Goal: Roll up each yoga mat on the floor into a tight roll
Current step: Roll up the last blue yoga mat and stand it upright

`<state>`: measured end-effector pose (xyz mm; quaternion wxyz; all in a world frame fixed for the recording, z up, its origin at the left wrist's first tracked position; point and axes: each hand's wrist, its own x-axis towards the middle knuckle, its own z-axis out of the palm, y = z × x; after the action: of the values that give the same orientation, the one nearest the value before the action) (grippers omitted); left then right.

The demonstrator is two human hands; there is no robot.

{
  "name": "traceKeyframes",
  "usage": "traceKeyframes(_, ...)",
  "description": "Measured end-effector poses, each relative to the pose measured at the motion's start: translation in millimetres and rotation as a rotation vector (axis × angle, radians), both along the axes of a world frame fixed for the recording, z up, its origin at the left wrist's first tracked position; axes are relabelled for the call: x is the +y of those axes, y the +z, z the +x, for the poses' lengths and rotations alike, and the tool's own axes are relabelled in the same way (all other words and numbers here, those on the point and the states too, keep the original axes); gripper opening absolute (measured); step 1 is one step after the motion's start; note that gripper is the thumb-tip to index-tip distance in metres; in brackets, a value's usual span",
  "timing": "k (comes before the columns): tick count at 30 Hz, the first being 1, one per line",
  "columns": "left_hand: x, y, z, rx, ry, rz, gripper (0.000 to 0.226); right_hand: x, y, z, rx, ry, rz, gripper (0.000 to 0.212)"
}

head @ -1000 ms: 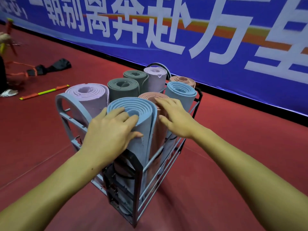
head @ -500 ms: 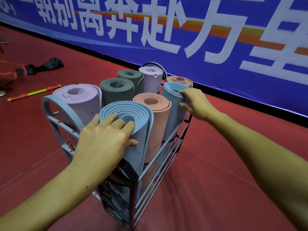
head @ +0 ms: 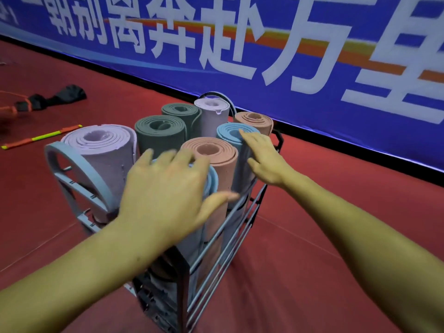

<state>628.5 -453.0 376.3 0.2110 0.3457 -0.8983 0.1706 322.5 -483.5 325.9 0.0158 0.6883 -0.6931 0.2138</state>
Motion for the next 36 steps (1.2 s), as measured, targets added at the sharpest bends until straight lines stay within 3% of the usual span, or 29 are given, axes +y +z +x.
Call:
traceKeyframes(2,-21,17,-35,-0.048,-0.089,0.089,0.089,-1,6,0,-0.149,0.05,-0.061,0.083)
traceKeyframes(5,-69,23,-92,-0.292,-0.217,0.354,0.1,-10,11,-11,-0.285,0.042,-0.202,0.074)
traceKeyframes(8,-101,3,-119,-0.445,-0.174,0.554,0.127,-29,20,-39,-0.239,-0.028,-0.258,0.064)
traceKeyframes(10,-107,-9,-123,-0.454,-0.166,0.586,0.135,-43,33,-60,-0.155,-0.12,-0.122,0.065)
traceKeyframes(13,-105,-14,-122,-0.419,-0.179,0.576,0.137,-63,27,-81,-0.031,-0.179,0.1,0.091)
traceKeyframes(16,-101,-18,-120,-0.395,-0.187,0.523,0.136,-71,0,-91,-0.04,-0.226,0.084,0.113)
traceKeyframes(20,-95,-18,-114,-0.395,-0.186,0.526,0.134,-65,6,-87,0.025,-0.258,0.116,0.1)
traceKeyframes(23,-93,-18,-108,-0.358,-0.189,0.509,0.132,-61,19,-71,0.068,-0.254,0.224,0.105)
traceKeyframes(28,-96,-2,-90,-0.038,-0.281,0.643,0.095,-61,40,-42,0.114,-0.364,0.285,0.104)
traceKeyframes(31,-105,14,-58,0.111,-0.32,0.674,0.078,-63,59,6,0.133,-0.264,0.165,0.095)
traceKeyframes(36,-140,10,15,0.102,-0.073,0.541,0.094,-83,71,88,0.078,0.032,0.092,0.072)
